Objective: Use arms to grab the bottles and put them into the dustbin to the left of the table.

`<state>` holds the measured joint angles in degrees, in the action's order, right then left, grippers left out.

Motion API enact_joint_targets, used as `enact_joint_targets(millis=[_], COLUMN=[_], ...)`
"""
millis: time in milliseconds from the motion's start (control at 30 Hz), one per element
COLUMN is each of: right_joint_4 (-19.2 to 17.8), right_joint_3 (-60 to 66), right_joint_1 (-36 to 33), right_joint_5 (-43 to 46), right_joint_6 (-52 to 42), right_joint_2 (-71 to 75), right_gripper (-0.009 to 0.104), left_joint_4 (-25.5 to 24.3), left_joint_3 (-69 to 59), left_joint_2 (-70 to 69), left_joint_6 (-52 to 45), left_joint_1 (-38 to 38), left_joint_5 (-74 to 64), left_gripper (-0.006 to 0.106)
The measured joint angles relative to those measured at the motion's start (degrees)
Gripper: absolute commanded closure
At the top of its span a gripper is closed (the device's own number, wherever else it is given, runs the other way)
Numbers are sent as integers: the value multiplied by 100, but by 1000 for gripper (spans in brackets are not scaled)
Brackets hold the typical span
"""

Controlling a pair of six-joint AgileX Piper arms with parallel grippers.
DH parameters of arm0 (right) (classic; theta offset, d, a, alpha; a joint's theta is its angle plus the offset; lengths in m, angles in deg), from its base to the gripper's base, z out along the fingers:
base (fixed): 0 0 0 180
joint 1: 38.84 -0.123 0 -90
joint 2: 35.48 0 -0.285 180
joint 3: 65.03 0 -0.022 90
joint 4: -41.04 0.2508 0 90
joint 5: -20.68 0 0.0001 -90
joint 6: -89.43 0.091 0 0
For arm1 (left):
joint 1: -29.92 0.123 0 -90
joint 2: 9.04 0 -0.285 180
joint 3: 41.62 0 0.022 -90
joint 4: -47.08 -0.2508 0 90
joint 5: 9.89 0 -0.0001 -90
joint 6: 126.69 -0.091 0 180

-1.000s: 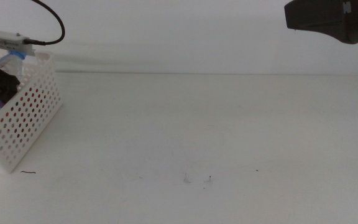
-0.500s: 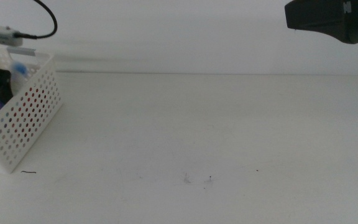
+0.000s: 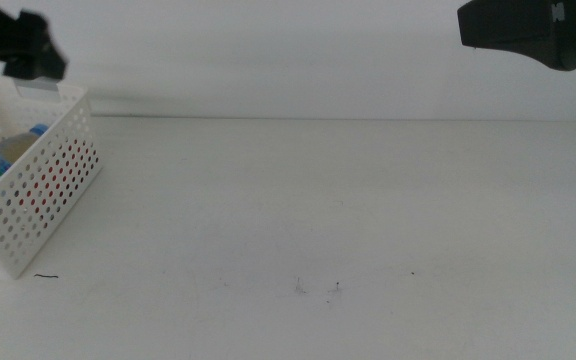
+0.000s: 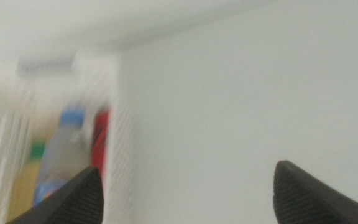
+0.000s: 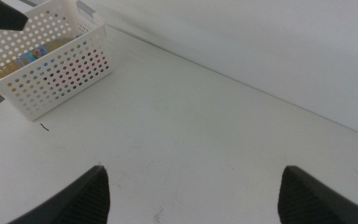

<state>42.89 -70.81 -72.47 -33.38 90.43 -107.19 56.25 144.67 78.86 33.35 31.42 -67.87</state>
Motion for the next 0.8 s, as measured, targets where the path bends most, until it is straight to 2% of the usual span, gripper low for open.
enact_joint_targets(millis=[200, 300, 467, 800], right_joint_4=[0, 0, 0, 0], right_joint_3=[0, 0, 0, 0], right_joint_1=[0, 0, 0, 0], right_joint_5=[0, 0, 0, 0], right_joint_6=[0, 0, 0, 0], right_joint_2=[0, 0, 0, 0], right_gripper=[18, 18, 18, 18], left_joint_4=[182, 191, 191, 192], left_joint_3=[-1636, -2461, -2944, -2991], left_joint_2=[-1995, -2699, -3450, -3516], left_joint_6=[59, 90, 159, 185], left_joint_1=[-1294, -1631, -1697, -1697], left_joint_5=[1803, 2532, 2876, 2965], left_gripper=[7, 7, 7, 7])
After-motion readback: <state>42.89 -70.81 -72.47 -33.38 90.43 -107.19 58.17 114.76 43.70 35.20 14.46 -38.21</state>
